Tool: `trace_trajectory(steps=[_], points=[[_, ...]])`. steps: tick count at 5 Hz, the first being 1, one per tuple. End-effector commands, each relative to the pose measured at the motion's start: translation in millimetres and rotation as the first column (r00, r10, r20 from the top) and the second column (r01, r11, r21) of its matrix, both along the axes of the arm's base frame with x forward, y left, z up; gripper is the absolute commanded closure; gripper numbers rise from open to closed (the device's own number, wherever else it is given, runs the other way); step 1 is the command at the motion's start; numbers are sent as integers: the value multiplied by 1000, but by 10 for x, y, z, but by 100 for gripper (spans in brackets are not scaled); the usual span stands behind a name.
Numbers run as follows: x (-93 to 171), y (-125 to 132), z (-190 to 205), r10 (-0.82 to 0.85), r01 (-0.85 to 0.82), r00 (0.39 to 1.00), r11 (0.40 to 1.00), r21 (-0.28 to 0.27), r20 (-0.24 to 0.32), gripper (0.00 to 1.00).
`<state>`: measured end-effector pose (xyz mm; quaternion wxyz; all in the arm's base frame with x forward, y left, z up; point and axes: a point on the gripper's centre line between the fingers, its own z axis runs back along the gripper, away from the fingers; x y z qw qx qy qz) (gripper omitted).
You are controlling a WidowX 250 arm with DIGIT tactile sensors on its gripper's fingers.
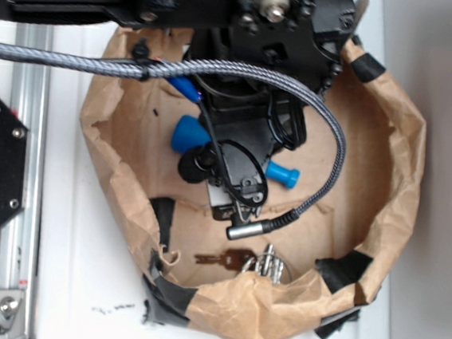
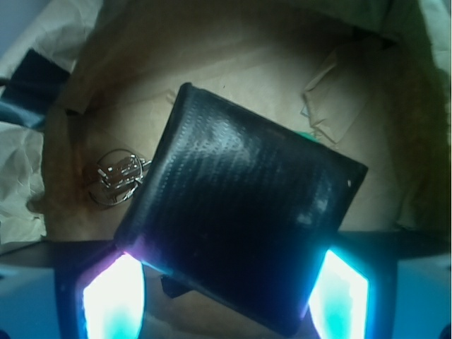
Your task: Grab the black box.
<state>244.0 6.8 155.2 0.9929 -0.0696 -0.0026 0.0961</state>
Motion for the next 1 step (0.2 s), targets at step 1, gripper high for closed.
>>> trace_trajectory(steps=[1], points=[[10, 77, 162, -6, 4, 996, 1000, 27, 90, 100]])
